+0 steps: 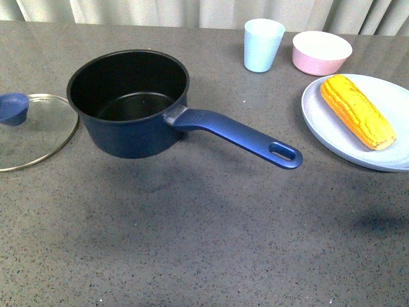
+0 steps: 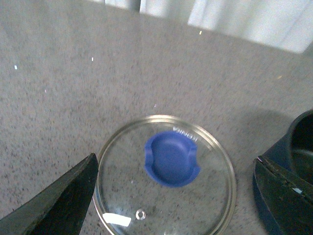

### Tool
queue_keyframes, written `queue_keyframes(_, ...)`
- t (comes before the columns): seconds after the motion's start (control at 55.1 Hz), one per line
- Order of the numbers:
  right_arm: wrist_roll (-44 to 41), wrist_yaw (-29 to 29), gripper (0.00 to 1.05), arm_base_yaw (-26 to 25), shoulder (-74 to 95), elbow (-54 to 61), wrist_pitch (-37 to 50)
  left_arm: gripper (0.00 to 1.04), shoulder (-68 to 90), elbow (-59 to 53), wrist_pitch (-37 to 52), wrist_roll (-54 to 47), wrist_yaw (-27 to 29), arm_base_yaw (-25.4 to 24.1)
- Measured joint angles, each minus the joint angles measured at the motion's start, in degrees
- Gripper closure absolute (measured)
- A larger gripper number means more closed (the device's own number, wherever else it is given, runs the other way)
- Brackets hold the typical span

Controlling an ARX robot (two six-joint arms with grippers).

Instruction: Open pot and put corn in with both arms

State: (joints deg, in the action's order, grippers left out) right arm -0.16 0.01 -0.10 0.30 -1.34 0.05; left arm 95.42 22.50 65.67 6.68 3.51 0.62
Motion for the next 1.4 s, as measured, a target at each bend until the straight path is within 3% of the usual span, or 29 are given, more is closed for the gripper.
queue_keyframes(0.073,0.0,0.0,0.09,0.0,0.0,0.0,0.0,0.35,-1.8,-4.0,8.0,-3.2,-3.1,-0.4)
queue_keyframes(0.163,0.0,0.0,0.09,0.0,0.0,0.0,0.0,0.51,-5.9,-7.6,8.1,-4.8,-3.5,-0.4)
queue_keyframes(0.363,0.0,0.0,0.09,0.0,0.0,0.0,0.0,0.85,-15.3,-13.1,4.2,-5.7,-3.5,-0.5)
queue_keyframes(0.454,0.0,0.0,0.09,0.0,0.0,0.0,0.0,1.03,-24.0,-14.6,-3.8,-5.7,-3.5,-0.5)
queue_keyframes(1.399,0.0,0.0,0.09,0.0,0.0,0.0,0.0,1.03,-66.6,-21.7,-37.2,-6.1,-3.5,-0.5)
